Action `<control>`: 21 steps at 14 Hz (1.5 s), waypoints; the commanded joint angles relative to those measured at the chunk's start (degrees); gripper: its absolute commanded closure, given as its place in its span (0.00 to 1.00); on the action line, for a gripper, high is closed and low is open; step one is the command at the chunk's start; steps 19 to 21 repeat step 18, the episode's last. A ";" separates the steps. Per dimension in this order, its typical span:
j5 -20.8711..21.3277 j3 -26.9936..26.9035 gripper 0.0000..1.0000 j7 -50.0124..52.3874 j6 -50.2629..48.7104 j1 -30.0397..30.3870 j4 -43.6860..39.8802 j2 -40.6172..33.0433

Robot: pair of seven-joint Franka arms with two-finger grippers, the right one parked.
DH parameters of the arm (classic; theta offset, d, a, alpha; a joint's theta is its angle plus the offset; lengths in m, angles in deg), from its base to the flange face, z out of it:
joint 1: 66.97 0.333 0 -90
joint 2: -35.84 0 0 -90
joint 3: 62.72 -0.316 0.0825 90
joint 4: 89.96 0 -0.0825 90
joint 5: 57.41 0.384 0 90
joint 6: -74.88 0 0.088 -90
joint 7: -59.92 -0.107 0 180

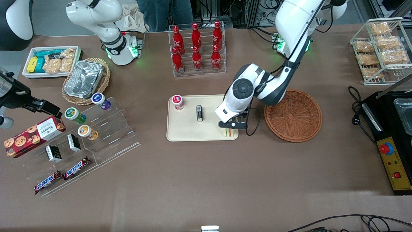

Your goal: Place sandwich from basket to tray

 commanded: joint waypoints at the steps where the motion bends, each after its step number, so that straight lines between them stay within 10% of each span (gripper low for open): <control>1: 1.17 -0.03 0.01 1.21 -8.13 3.51 -0.81 -6.91; 12: 5.99 -0.03 0.01 -25.58 -30.74 23.54 -1.26 -24.76; 21: 8.82 -0.03 0.01 -26.83 -39.45 33.31 -7.41 -25.91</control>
